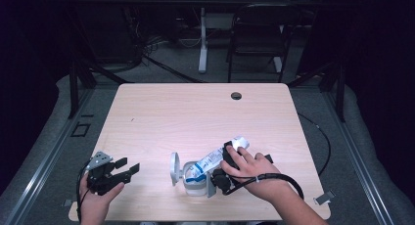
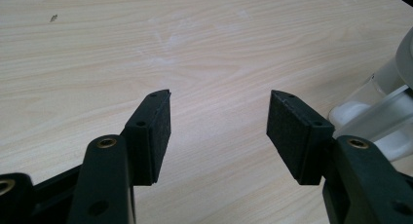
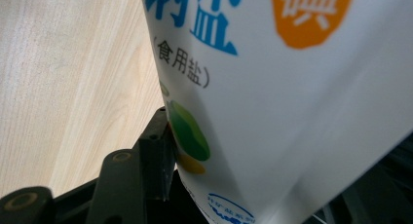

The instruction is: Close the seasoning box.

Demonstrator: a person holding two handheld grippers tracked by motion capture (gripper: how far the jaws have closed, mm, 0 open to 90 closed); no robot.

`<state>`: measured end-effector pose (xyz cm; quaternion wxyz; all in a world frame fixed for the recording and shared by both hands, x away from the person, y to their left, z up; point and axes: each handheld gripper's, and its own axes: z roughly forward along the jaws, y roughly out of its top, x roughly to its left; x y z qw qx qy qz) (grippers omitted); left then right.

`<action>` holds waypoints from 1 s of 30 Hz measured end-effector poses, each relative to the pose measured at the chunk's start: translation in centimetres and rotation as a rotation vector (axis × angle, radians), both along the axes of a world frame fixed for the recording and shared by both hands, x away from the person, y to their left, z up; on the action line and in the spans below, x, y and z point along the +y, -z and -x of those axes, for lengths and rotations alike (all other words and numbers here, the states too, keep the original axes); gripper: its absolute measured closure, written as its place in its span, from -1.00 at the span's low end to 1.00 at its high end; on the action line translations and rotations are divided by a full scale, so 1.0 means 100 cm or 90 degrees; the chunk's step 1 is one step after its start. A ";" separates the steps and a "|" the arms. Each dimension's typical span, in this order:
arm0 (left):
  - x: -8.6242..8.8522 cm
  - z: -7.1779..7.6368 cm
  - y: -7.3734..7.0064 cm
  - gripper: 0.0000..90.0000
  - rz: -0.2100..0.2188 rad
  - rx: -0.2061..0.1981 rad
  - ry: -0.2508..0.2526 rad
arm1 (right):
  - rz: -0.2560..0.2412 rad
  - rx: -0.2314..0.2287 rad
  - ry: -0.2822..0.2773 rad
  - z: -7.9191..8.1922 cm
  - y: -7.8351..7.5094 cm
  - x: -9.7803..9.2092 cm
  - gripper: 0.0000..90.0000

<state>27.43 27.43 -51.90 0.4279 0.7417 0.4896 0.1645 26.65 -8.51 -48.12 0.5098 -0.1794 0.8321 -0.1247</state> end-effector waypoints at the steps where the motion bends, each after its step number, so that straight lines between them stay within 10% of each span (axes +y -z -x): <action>1: 0.000 0.000 0.000 -0.06 -0.001 0.000 0.000 | -0.013 0.008 -0.004 -0.001 0.001 -0.001 0.00; 30: 0.001 0.000 0.000 -0.06 0.001 0.000 -0.001 | -0.006 0.011 -0.007 -0.001 -0.001 0.000 0.01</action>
